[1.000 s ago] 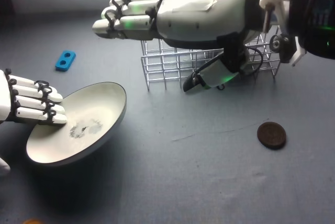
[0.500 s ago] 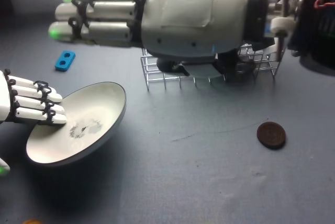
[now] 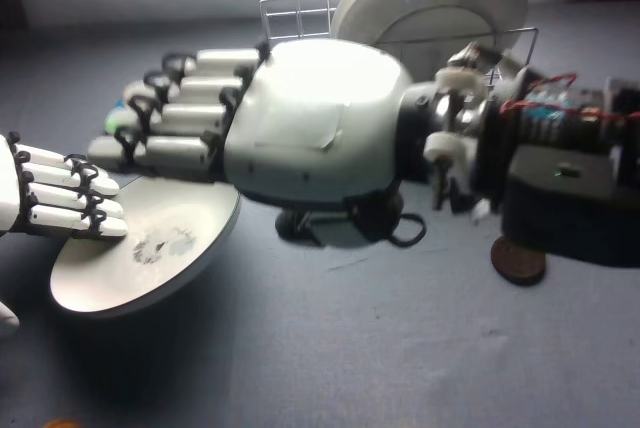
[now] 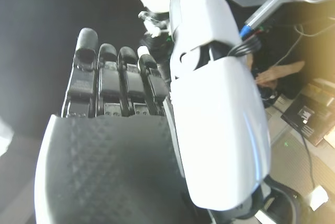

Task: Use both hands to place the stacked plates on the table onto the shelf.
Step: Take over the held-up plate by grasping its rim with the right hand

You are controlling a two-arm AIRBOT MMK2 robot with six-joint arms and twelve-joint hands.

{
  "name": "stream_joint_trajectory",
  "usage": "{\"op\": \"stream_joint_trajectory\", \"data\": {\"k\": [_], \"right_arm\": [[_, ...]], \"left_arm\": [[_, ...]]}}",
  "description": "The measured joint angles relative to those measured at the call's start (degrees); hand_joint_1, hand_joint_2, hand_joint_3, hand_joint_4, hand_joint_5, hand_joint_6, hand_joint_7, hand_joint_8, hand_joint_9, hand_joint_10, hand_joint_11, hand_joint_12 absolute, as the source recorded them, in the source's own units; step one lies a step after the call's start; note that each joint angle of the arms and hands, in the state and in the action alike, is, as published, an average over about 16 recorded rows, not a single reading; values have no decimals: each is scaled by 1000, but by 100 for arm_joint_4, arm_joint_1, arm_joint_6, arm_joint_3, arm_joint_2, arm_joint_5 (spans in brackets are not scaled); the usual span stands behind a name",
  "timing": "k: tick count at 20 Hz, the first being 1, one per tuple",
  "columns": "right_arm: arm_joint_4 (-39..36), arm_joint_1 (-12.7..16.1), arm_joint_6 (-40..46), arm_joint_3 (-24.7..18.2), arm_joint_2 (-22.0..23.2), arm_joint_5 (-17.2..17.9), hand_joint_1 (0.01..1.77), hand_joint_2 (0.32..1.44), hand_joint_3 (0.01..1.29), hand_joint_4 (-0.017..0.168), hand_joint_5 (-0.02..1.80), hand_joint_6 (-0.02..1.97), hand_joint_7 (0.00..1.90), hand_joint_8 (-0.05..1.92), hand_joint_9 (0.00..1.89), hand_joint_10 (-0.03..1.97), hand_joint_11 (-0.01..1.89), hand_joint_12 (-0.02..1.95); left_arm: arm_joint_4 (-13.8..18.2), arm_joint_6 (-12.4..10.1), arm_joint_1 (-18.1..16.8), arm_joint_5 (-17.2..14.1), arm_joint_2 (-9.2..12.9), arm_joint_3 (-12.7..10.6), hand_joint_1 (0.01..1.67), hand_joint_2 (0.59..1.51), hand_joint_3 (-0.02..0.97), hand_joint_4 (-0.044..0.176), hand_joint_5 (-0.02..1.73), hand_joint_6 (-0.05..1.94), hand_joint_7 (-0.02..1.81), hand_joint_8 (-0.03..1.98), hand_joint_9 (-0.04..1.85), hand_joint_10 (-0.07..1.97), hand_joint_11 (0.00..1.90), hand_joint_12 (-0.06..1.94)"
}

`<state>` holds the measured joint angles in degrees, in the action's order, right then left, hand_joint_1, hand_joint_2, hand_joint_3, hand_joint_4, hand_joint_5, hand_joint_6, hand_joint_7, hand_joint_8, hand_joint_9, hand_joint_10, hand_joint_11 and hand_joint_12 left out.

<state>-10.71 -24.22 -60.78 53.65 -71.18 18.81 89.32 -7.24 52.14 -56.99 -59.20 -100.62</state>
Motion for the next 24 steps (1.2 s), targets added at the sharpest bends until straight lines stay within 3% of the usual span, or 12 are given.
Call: {"op": "stream_joint_trajectory", "data": {"k": [10, 24], "right_arm": [[1468, -421, -1058, 106, -560, -77, 1383, 1023, 11, 0, 55, 9, 39, 11, 58, 11, 11, 579], [2081, -535, -1833, 1109, -1698, -60, 1372, 1025, 12, -5, 157, 10, 150, 11, 203, 12, 13, 874]], "left_arm": [[1, -1, -1, 1, -3, 0, 25, 1147, 16, -6, 24, -30, 21, -5, -18, -34, 18, 7], [-8, -3, -2, 0, -20, -2, 26, 1134, 16, -6, 24, -30, 21, -5, -19, -35, 22, 7]]}}
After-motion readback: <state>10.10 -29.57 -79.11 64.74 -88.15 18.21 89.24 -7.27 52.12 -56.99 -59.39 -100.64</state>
